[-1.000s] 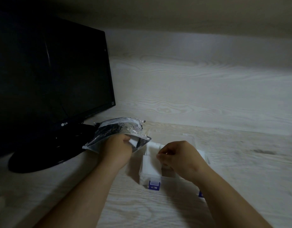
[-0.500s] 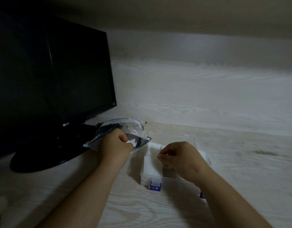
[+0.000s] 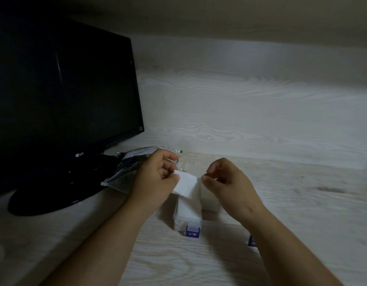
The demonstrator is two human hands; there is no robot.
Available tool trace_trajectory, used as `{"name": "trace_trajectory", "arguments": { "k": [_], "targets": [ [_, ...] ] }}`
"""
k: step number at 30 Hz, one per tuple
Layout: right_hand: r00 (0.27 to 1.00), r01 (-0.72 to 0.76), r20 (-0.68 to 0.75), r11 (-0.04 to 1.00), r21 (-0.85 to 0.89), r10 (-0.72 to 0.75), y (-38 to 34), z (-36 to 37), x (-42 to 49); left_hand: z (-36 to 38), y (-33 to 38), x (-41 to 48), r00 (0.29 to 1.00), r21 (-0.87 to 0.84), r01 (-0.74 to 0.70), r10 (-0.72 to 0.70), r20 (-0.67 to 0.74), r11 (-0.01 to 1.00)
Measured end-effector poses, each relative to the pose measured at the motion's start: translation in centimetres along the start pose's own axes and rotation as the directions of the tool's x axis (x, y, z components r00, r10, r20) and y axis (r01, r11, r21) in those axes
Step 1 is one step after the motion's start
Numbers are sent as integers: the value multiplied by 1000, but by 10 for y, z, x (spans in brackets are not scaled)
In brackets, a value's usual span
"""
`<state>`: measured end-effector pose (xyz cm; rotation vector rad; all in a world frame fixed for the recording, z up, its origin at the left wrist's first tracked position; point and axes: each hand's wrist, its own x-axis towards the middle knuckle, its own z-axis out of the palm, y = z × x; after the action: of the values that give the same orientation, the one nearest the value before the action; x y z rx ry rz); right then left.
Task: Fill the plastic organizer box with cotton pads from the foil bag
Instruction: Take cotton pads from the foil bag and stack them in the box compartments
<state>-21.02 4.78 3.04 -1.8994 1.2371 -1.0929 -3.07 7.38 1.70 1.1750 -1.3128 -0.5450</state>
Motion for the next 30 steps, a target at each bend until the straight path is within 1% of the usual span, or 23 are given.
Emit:
{"name": "trace_trajectory", "arguments": {
  "k": [3,6,8,10,13,15,17,20,23,25,30],
  "targets": [
    [999,5,51,997,80,-10,-2,2,-2,2,-3,0,997,-44,30,-27,76,999],
    [987,54,148,996,66,-63,-3,4,-5,3,-4,-1,990,-52,22,-15,137,998],
    [979,90,179,996,24,-93,-2,4,-5,3,-4,-2,987,-56,22,-13,161,998],
    [987,79,139,997,16,-80,-1,3,-2,4,-4,-1,988,-69,35,-24,155,997],
    [998,17,54,990,141,-25,0,0,1,4,-5,2,989,-92,98,-87,123,991],
    [998,-12,67,978,206,-1,-1,-1,1,4,-6,2,984,-74,114,-102,148,991],
    [994,-50,108,971,235,25,-1,0,0,4,-5,2,979,-51,98,-87,182,994],
    [990,-81,132,975,205,54,0,2,0,3,-5,2,979,-26,91,-85,183,995],
    [994,-49,105,990,132,35,1,1,2,3,-5,2,977,-19,109,-104,184,994],
    [993,-49,114,992,119,36,2,2,2,3,-4,2,975,-4,114,-111,190,993],
    [983,-126,150,981,148,103,3,2,1,2,-5,0,977,146,98,-123,173,984]
  ]
}}
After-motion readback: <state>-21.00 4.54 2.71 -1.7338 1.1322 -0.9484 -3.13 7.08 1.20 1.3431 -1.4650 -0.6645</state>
